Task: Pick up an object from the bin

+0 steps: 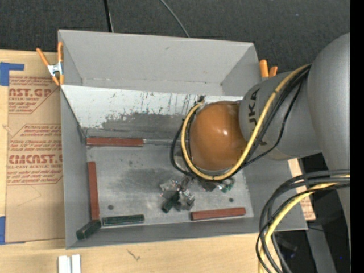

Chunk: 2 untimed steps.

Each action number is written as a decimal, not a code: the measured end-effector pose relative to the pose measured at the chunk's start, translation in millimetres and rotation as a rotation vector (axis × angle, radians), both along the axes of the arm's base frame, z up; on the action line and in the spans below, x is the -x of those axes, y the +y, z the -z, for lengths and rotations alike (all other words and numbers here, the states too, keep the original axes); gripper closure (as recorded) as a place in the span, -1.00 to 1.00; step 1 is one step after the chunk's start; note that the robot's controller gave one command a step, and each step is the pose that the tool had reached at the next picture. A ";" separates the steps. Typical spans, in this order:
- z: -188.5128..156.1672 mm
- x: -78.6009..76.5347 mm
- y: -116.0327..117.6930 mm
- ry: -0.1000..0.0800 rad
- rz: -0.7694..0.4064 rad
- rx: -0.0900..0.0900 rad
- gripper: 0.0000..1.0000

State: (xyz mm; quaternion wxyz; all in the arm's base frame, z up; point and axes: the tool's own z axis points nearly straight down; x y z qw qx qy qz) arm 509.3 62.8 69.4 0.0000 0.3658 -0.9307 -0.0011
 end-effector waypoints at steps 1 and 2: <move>0.0 0.0 0.0 0.000 0.000 0.000 1.00; -125.7 -13.1 0.5 -0.003 0.010 0.000 1.00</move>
Offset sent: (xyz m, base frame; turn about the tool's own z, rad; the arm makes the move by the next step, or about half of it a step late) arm 0.0127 -0.0007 0.1260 0.0094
